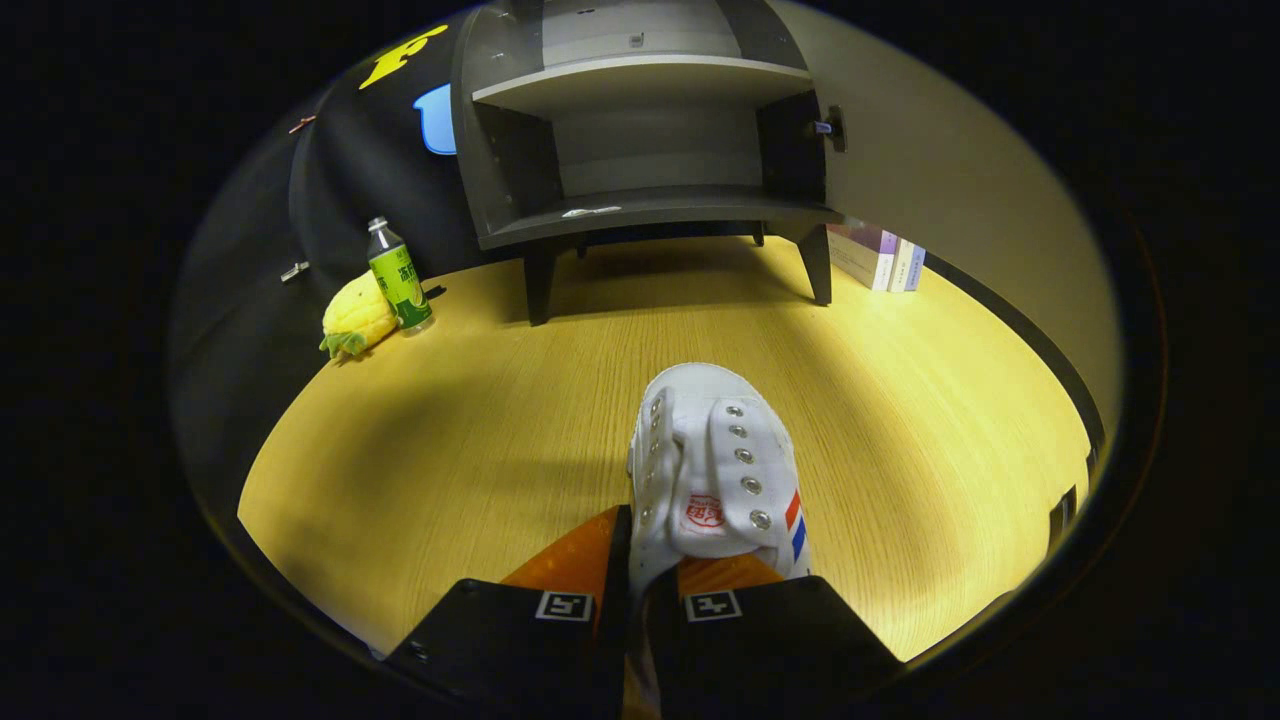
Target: Open the shoe cabinet door, grab the shoes and put them into the shoe cabinet, then close the shoe cabinet door.
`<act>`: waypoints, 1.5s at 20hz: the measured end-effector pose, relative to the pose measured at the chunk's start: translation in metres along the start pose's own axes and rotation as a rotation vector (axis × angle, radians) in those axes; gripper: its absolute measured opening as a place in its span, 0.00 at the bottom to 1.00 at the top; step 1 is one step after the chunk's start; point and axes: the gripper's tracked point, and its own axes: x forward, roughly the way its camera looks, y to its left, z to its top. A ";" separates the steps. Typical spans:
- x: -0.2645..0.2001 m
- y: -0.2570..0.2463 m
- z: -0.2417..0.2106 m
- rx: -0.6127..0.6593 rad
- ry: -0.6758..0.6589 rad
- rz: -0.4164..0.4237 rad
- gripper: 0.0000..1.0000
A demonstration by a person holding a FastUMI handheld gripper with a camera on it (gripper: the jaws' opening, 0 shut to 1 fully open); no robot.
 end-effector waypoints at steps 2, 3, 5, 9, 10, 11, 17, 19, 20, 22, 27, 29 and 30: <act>0.013 0.002 -0.005 -0.002 -0.007 -0.004 0.05; 0.013 0.003 -0.005 -0.003 -0.007 -0.001 0.05; 0.014 0.005 -0.005 0.000 -0.011 0.005 0.05; 0.010 0.002 -0.007 -0.033 0.014 0.017 0.05; 0.008 0.001 -0.007 -0.042 0.022 0.021 0.05; 0.008 0.002 -0.008 -0.044 0.027 0.024 0.05; -0.009 0.001 0.025 -0.074 0.015 0.034 0.04; -0.020 0.002 0.045 -0.071 0.002 0.040 0.04; -0.027 0.004 0.058 -0.065 -0.013 0.041 0.04; -0.043 0.010 0.090 -0.069 -0.052 0.044 0.04; -0.095 0.035 0.185 -0.103 -0.165 0.039 0.04; -0.116 0.047 0.223 -0.096 -0.226 0.040 0.04; -0.124 0.054 0.241 -0.093 -0.252 0.046 0.04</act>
